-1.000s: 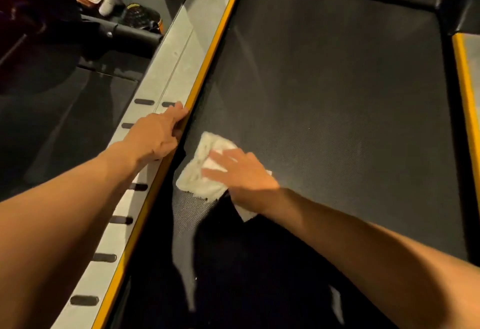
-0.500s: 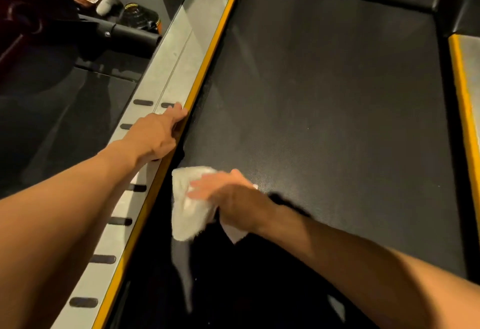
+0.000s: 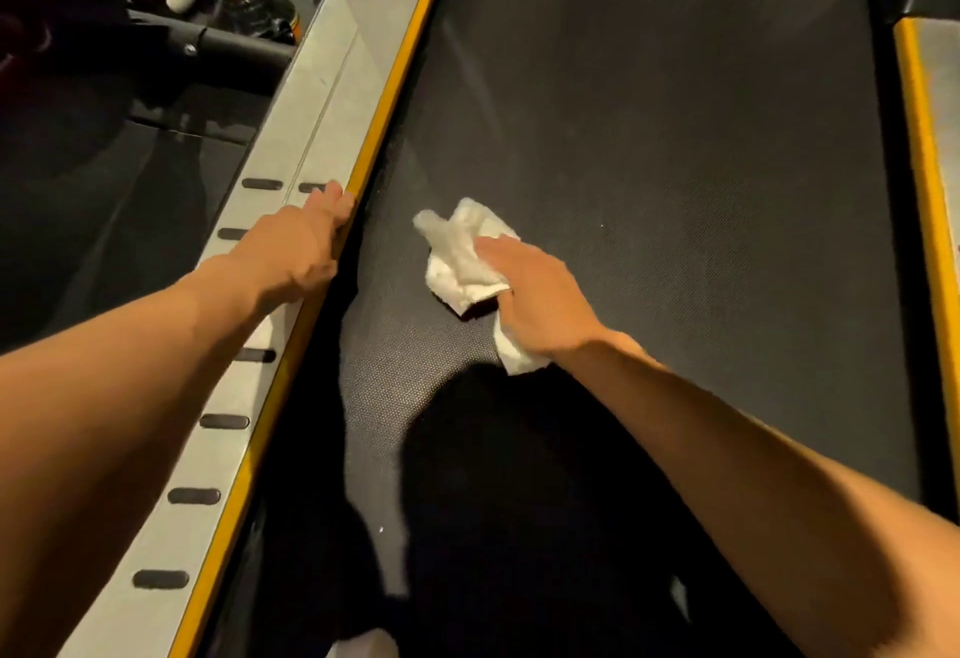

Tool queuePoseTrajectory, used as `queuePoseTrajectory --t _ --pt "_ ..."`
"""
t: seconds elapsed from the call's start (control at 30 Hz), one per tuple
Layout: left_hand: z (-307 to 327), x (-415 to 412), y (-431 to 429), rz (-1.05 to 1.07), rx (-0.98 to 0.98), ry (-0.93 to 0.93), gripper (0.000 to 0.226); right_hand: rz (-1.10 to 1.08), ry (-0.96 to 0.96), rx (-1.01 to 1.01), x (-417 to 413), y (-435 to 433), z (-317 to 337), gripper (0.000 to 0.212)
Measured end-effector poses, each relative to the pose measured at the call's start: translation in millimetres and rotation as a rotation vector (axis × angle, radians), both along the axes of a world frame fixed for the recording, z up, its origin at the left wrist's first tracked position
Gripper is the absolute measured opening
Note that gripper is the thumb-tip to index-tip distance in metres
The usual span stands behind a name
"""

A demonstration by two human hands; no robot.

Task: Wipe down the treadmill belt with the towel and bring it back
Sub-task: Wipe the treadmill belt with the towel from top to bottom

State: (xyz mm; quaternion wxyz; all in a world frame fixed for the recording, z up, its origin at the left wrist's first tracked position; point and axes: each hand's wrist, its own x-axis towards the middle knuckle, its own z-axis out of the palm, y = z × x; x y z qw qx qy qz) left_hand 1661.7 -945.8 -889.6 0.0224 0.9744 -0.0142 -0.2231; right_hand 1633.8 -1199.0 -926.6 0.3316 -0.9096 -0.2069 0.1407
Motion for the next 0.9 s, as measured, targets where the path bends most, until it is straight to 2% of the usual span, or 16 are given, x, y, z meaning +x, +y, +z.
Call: queuePoseTrajectory --t 0.03,0.1,0.13,0.2,0.33,0.4,0.43,0.47,0.5,0.57,0.6,0.7,0.73,0.8,0.83,0.9 --pt "1 0 -1 -0.009 0.008 0.015 0.085 -0.052 0.022 -0.075 5 -6 -2 0.053" --pt "5 1 -5 -0.031 0.052 0.030 0.081 0.145 0.104 -0.204 -8 -3 8 0.050" --pt "7 2 -8 -0.038 0.072 0.034 0.077 0.292 0.125 -0.213 -24 6 11 0.049" --pt "8 3 -14 -0.045 0.093 0.048 0.069 0.391 0.051 -0.131 -43 9 25 0.047" --pt "2 4 -19 -0.078 0.174 0.063 0.066 -0.068 -0.084 -0.118 7 -26 21 0.044" --pt "1 5 -19 -0.078 0.176 0.055 0.063 -0.334 0.044 -0.113 6 -38 8 0.032" --pt "2 5 -20 -0.076 0.178 0.057 0.062 -0.312 0.161 -0.165 -6 -40 2 0.034" --pt "4 6 -21 -0.081 0.184 0.062 0.062 -0.167 0.261 -0.146 -23 -38 -6 0.037" --pt "5 6 -22 -0.080 0.194 0.072 0.063 0.028 0.277 -0.111 -42 -34 -4 0.031" --pt "6 6 -23 -0.073 0.218 0.097 0.063 0.169 0.255 -0.002 -61 -37 15 0.020" --pt "5 5 -24 -0.069 0.234 0.107 0.062 0.134 0.249 0.037 -51 -48 15 0.024" --pt "4 6 -28 -0.044 0.272 0.117 0.057 -0.205 -0.049 -0.176 -13 -80 14 0.041" --pt "5 5 -30 -0.028 0.284 0.115 0.055 -0.227 -0.068 -0.216 -13 -83 12 0.041" --pt "7 5 -35 -0.007 0.320 0.083 0.049 -0.025 0.033 -0.226 -37 -72 9 0.029" --pt "9 6 -40 -0.020 0.358 0.063 0.048 0.072 0.128 -0.137 -51 -64 12 0.022" --pt "10 3 -52 -0.108 0.433 0.059 0.053 0.075 0.046 -0.055 -71 -62 7 0.022"
